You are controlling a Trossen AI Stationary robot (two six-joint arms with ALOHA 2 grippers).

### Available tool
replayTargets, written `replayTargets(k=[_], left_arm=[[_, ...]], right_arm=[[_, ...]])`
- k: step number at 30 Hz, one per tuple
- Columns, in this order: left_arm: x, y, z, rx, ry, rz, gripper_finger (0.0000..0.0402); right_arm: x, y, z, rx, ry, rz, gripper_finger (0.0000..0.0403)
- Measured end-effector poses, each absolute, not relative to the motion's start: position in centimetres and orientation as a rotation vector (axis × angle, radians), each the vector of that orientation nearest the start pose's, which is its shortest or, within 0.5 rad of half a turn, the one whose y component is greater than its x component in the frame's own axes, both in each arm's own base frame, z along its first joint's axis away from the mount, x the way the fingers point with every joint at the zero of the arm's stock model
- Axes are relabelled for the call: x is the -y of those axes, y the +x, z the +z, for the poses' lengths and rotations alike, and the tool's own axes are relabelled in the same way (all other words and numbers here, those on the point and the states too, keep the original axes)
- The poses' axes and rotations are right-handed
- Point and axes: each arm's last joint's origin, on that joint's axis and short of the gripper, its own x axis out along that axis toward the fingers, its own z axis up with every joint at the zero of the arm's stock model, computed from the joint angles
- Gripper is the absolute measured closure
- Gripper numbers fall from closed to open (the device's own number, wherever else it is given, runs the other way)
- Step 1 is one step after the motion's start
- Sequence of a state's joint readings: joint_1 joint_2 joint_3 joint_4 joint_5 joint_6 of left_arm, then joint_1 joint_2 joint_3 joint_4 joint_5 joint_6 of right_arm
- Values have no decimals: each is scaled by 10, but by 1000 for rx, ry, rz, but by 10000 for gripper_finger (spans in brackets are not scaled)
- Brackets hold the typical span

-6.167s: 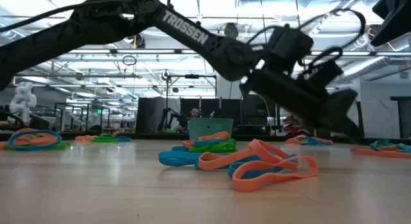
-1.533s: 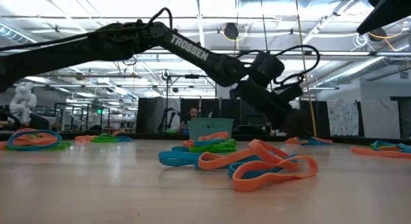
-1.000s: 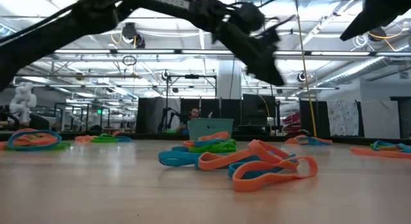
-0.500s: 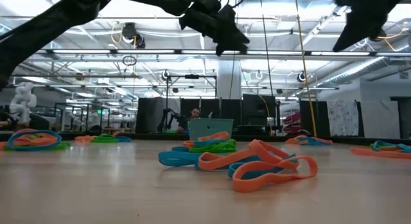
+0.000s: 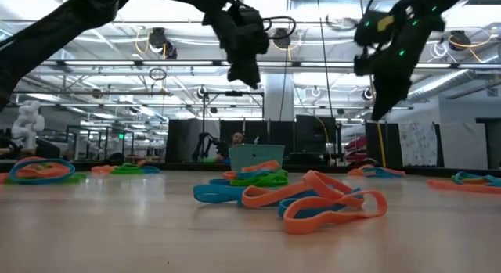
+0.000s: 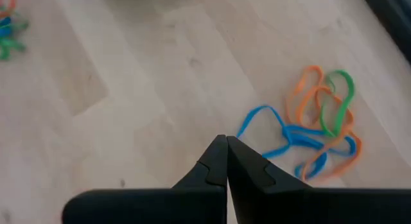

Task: Sort rubber bands into baskets
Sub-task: Put the blue rubber band into the top blue bin

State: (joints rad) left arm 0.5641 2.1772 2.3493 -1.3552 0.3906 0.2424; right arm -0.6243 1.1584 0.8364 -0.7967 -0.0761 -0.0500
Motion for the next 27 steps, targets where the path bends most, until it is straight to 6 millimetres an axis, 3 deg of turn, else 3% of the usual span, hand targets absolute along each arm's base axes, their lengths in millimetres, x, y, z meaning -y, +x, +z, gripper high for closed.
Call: replayTargets(k=[2, 7, 11, 13, 21, 27], left_arm=[[-221, 368, 339, -1084, -343, 23, 252], [-207, 337, 375, -1087, -282, 114, 252], [-189, 303, 402, -958, -231, 166, 252], [-180, 287, 403, -873, -195, 184, 252], [-152, 256, 344, -503, -139, 170, 252], [-132, 259, 316, -440, -94, 112, 252]], right_arm=[[130, 171, 229, -1096, 376, -457, 399], [148, 174, 206, -1186, 439, -445, 360], [153, 177, 196, -1226, 444, -426, 319], [153, 178, 194, -1233, 455, -429, 302], [151, 182, 183, -1197, 436, -429, 273], [150, 180, 170, -1153, 434, -454, 272]])
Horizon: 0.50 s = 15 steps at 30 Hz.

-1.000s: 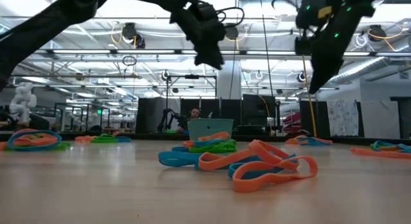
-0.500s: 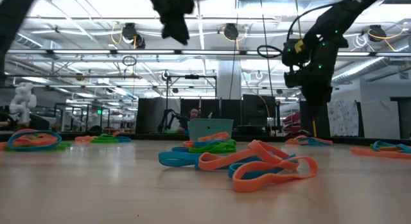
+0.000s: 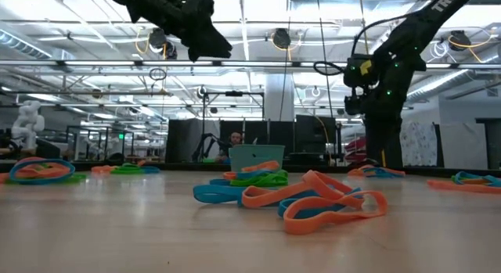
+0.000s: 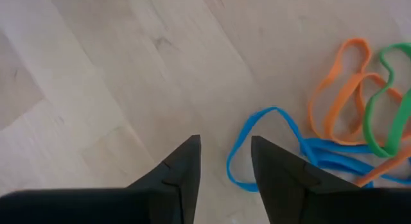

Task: Sort rubber bands into baskets
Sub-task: Put the blue rubber band into the top blue bin

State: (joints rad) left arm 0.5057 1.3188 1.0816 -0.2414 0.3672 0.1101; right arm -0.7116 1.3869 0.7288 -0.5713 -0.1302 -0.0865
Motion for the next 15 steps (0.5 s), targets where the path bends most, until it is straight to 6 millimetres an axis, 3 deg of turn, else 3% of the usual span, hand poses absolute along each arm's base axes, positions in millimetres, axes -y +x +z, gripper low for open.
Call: replayTargets(k=[7, 15], left_arm=[[-118, 265, 306, -444, -76, 57, 252], [-113, 268, 308, -427, -49, 35, 252]], right_arm=[[148, 177, 163, -1151, 500, -504, 273], [140, 167, 146, -1203, 508, -539, 273]])
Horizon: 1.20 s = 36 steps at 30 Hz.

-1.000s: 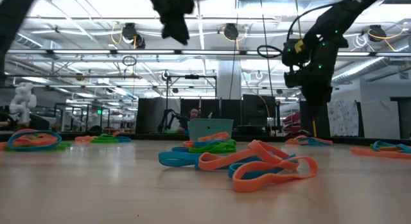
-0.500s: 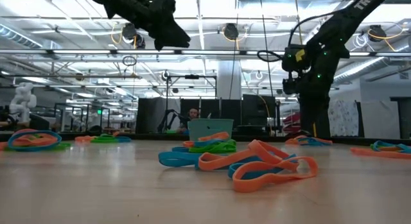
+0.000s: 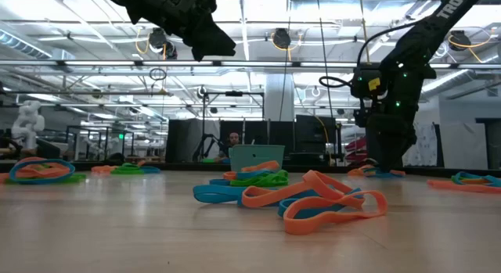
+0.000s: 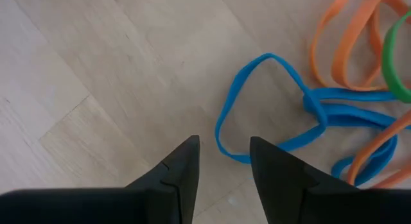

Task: Sort rubber bands into baskets
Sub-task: Put the blue rubber band into the top blue bin

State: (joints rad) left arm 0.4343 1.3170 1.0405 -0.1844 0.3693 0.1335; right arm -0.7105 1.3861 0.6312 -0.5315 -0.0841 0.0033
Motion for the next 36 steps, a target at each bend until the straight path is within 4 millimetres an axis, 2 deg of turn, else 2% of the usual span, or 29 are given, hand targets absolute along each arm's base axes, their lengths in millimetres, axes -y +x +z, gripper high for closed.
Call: replayTargets(k=[6, 13, 16, 21, 26, 30, 36], left_arm=[[-113, 270, 312, -386, -46, 41, 252], [-110, 271, 312, -379, -45, 34, 252], [-110, 272, 313, -373, -43, 35, 252], [-110, 272, 313, -367, -41, 36, 252], [-108, 274, 316, -339, -27, 29, 252], [-104, 279, 318, -305, 0, 9, 252], [-95, 299, 311, -257, 86, -46, 252]], right_arm=[[141, 167, 139, -1136, 490, -555, 273], [138, 163, 132, -1151, 478, -550, 279], [137, 164, 132, -1157, 465, -540, 307], [131, 166, 132, -1181, 450, -504, 388], [124, 171, 132, -1180, 446, -452, 399], [114, 175, 142, -1130, 476, -350, 401], [107, 185, 177, -946, 466, -243, 402]])
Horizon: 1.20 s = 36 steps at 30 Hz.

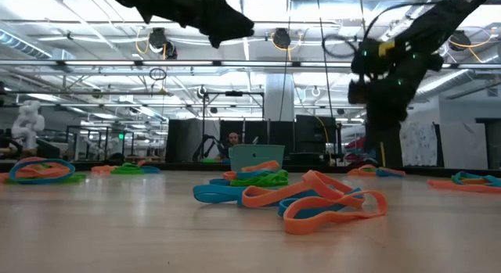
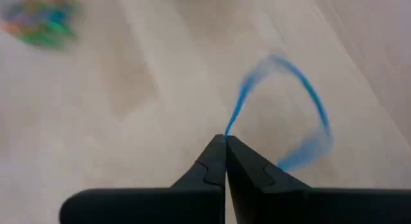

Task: Sort rubber bands into baskets
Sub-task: Put the blue rubber band into the top blue bin

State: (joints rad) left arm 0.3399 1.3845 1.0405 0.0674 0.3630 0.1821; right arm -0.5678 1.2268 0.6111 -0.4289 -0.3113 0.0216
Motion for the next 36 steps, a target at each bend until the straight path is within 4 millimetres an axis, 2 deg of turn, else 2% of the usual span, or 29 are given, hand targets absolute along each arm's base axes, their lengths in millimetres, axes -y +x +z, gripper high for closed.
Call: replayTargets(k=[3, 7, 13, 18, 25, 36], left_arm=[[-91, 314, 298, -258, 132, -90, 252], [-85, 337, 278, -223, 204, -169, 252], [-75, 368, 242, -183, 329, -224, 252], [-66, 383, 221, -137, 441, -253, 252], [-58, 392, 208, -123, 462, -235, 252], [-55, 394, 211, -75, 519, -217, 252]], right_arm=[[104, 187, 196, -840, 465, -186, 402], [92, 191, 211, -724, 484, -40, 402], [77, 200, 222, -651, 455, 23, 403], [66, 207, 225, -626, 435, 77, 403], [56, 215, 232, -551, 429, 122, 403], [55, 221, 241, -456, 478, 122, 402]])
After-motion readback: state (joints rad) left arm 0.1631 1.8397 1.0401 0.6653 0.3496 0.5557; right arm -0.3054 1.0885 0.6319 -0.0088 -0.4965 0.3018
